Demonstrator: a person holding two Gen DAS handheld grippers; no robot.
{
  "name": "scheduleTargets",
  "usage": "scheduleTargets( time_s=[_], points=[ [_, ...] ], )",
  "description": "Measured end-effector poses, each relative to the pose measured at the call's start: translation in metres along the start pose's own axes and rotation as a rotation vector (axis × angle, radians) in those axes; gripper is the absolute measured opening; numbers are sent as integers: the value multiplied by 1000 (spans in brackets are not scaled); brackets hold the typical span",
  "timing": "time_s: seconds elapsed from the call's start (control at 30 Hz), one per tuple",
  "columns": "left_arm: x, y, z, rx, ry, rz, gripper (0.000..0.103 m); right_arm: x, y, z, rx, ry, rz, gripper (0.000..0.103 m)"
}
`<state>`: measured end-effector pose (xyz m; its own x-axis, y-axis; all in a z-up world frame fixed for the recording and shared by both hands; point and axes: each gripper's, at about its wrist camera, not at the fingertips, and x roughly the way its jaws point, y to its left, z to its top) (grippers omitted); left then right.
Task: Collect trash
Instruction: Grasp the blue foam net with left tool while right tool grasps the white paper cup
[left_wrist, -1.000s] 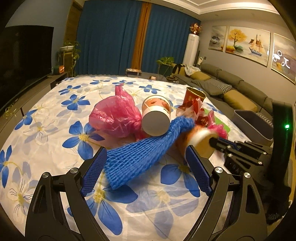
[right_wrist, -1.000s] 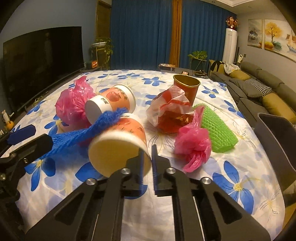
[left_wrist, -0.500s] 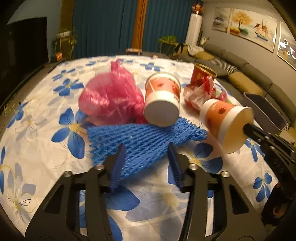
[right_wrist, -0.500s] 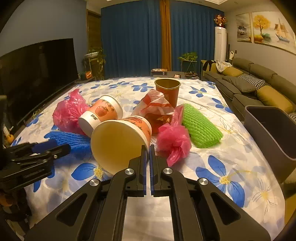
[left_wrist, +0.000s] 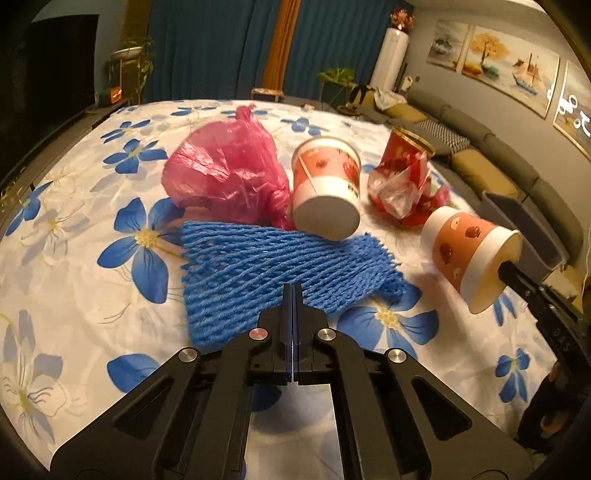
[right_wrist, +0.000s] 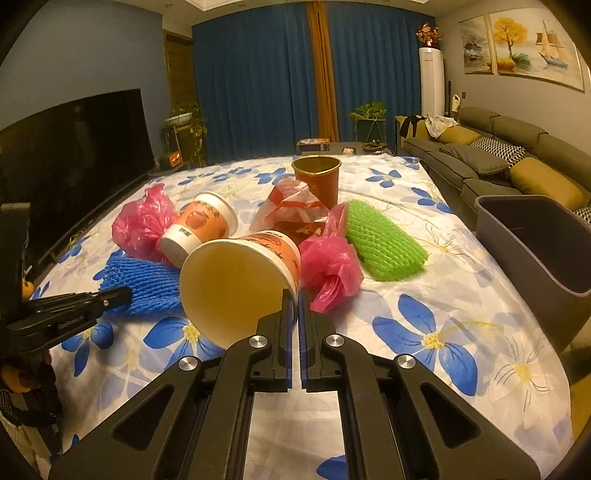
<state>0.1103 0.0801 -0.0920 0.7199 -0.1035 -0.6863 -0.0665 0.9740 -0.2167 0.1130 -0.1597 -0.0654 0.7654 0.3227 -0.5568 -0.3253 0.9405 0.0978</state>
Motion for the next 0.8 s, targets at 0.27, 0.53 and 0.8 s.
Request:
scheduleTargets(
  time_s=[0.27, 0.53, 0.8],
  points=[
    [-38, 8, 7, -43, -114, -32, 0, -15, -10, -1, 54, -33, 3, 4],
    [-23, 35, 12, -129, -106, 70, 62, -26, -14, 0, 76, -55, 2, 4],
    [11, 40, 13, -145, -10, 57, 44, -27, -18, 0, 86, -58, 2, 4]
  ],
)
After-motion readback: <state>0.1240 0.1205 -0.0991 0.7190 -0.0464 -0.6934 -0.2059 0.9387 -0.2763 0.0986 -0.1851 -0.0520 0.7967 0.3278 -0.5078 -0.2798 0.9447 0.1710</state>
